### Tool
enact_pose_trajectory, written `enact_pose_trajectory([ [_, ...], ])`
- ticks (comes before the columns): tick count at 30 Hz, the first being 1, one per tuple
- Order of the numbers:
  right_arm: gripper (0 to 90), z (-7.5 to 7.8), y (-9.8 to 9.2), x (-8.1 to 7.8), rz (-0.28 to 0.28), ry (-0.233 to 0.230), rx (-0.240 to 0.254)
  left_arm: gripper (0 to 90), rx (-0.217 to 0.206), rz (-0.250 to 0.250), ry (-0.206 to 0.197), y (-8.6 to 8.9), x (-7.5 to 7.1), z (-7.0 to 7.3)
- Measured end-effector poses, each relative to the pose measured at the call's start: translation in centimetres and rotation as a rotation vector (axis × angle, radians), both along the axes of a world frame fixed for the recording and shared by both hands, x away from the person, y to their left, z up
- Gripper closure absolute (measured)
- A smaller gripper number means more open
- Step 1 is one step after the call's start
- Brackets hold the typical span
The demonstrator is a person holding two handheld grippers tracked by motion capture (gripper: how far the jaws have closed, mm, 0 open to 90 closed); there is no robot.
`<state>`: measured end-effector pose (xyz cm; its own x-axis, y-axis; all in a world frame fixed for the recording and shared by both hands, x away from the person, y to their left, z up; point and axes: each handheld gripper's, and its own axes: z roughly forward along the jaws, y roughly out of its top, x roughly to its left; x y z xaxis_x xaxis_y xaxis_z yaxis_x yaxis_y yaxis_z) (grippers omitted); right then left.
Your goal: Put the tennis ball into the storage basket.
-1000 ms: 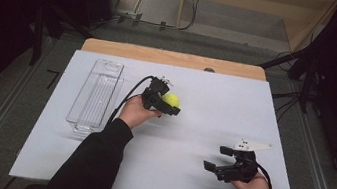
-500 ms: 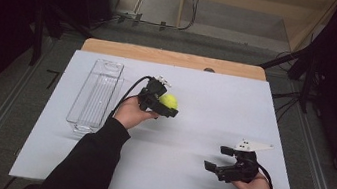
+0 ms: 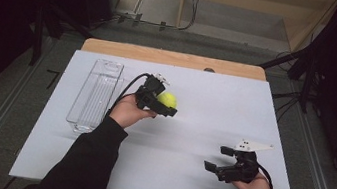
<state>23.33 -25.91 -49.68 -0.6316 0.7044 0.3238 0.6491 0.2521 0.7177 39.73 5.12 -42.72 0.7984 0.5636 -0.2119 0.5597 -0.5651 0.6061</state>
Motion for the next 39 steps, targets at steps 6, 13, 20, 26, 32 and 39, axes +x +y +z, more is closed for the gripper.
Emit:
enact_pose_trajectory([
  [6,4.5,0.0,0.0,0.0,-0.004,0.0,0.003,26.4,-0.006,0.007,0.004,0.6,-0.1,0.9],
  [13,4.6,0.0,0.0,0.0,-0.007,0.004,0.004,26.4,-0.013,0.015,0.016,1.6,0.2,1.4],
  [20,4.6,0.0,0.0,0.0,-0.007,0.005,0.006,26.4,-0.021,0.035,0.009,2.6,0.4,2.2],
  [26,4.6,0.0,-0.1,0.1,-0.005,0.004,0.004,26.4,-0.016,0.047,0.009,3.3,0.5,2.6],
  [32,4.6,0.0,0.0,0.1,-0.007,0.006,0.005,26.4,-0.022,0.064,0.017,4.0,0.7,3.0],
  [39,4.6,0.0,-0.1,0.1,-0.006,0.004,0.003,26.4,-0.025,0.078,0.006,4.8,0.8,3.5],
])
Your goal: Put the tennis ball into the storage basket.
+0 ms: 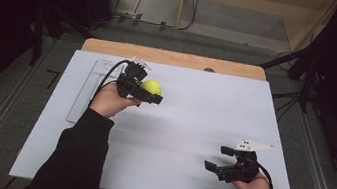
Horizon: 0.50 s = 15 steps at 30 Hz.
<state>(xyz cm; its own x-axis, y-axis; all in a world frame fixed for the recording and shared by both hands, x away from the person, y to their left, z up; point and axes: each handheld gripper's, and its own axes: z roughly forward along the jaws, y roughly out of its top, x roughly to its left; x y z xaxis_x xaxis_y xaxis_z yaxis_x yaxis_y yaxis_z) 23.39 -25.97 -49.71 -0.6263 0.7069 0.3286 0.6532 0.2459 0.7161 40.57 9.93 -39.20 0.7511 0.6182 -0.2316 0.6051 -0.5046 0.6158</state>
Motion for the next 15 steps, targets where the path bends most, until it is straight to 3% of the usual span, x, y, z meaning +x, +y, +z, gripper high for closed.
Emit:
enact_pose_trajectory([
  [6,4.6,0.0,0.0,0.0,-0.002,0.0,0.0,26.4,0.013,0.016,-0.013,0.5,0.1,0.3],
  [15,4.6,0.1,0.0,-0.1,-0.004,-0.001,0.002,26.4,-0.006,0.043,-0.015,1.6,0.3,0.8],
])
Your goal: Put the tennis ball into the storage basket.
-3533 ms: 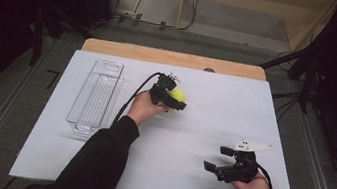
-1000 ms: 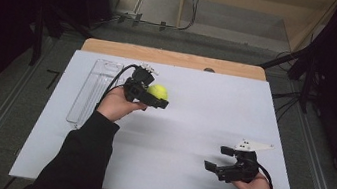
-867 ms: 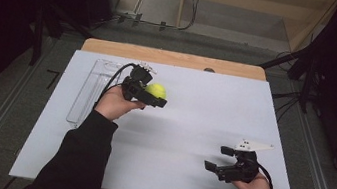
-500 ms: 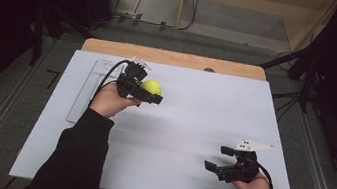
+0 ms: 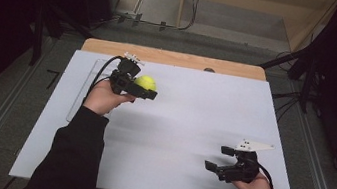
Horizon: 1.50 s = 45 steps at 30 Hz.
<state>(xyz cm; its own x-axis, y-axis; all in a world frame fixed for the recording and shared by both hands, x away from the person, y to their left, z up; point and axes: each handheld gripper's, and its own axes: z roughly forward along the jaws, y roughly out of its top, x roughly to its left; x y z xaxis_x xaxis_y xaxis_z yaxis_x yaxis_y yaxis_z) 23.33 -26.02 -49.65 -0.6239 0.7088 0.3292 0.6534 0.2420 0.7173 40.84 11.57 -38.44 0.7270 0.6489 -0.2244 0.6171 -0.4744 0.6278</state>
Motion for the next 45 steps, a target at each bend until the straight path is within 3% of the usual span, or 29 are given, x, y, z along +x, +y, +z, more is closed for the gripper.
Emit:
enact_pose_trajectory([
  [18,4.6,0.0,0.0,0.0,0.001,-0.002,-0.002,26.4,-0.005,0.052,-0.009,2.1,0.5,0.5],
  [31,4.6,0.0,0.0,0.0,0.002,-0.003,-0.003,26.4,0.029,0.114,-0.024,3.8,1.0,0.5],
  [45,4.6,0.0,0.0,0.0,0.0,-0.003,-0.004,26.4,0.031,0.176,-0.028,5.8,1.2,0.5],
])
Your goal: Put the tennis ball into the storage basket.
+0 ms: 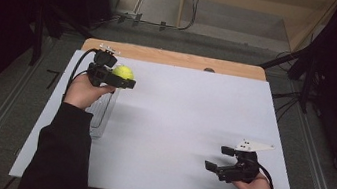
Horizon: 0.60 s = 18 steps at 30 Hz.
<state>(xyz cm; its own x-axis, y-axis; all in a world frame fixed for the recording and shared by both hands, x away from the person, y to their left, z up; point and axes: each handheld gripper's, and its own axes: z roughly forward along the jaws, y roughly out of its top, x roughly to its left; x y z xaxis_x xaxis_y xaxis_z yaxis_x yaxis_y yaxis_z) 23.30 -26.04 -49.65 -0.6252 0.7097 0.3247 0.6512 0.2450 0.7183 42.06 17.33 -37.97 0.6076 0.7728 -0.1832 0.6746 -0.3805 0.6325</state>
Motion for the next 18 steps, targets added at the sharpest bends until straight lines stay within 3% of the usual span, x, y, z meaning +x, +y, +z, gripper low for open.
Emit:
enact_pose_trajectory([
  [18,4.5,0.0,0.1,0.0,0.0,0.001,0.002,26.3,-0.009,0.071,-0.008,2.3,0.2,0.0],
])
